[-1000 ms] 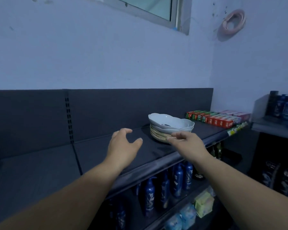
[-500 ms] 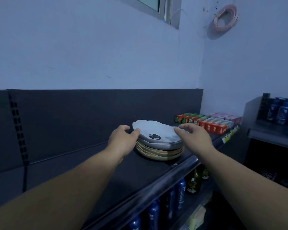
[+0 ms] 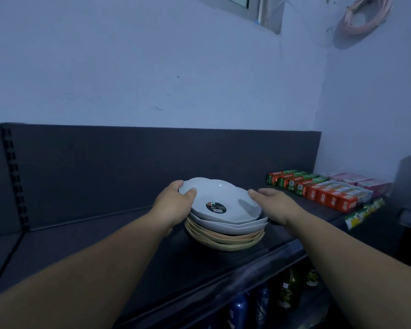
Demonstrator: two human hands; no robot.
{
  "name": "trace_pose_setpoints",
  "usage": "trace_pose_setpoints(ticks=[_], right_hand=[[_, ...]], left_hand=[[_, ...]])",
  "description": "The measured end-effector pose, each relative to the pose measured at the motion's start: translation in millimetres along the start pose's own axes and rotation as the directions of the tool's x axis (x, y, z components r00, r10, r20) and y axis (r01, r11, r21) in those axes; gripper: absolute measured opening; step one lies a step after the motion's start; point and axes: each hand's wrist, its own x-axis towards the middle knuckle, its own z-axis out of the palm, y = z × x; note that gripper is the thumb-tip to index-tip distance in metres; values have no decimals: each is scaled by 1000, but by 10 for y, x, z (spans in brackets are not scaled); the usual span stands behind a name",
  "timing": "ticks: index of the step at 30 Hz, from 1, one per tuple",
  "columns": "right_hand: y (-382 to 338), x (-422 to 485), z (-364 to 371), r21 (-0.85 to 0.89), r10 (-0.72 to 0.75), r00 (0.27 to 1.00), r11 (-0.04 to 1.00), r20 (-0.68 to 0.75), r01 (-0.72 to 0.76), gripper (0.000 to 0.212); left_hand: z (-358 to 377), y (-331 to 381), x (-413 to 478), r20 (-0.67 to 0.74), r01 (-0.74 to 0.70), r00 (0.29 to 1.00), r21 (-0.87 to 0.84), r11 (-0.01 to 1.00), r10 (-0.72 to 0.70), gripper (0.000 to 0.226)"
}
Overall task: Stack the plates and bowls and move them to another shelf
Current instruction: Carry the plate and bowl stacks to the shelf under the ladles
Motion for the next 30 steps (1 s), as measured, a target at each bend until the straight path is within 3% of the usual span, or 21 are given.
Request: trace_pose_setpoints(ticks=[10, 16, 24, 27, 30], right_hand=[[-55, 93, 257, 106, -82, 990, 992, 116, 69, 72], [-168, 28, 578, 124, -141, 978, 985, 151, 123, 66], [-197, -13, 615, 215, -105, 985, 974, 134, 74, 67], [-211, -70, 597, 208, -88, 986, 976, 143, 57, 74], [-217, -140, 582, 214, -69, 987, 976, 144, 37, 78]], left_hand=[[-184, -163, -10, -127, 73, 991, 190, 979, -50, 54], [-584, -186, 53, -211, 104, 976, 261, 960, -48, 29], [-600, -191, 178, -91, 87, 995, 487, 869, -48, 23], [-598, -208, 163, -28, 87, 996, 456, 886, -84, 23], [-626, -251, 90, 81, 119, 986, 271, 955, -146, 22]])
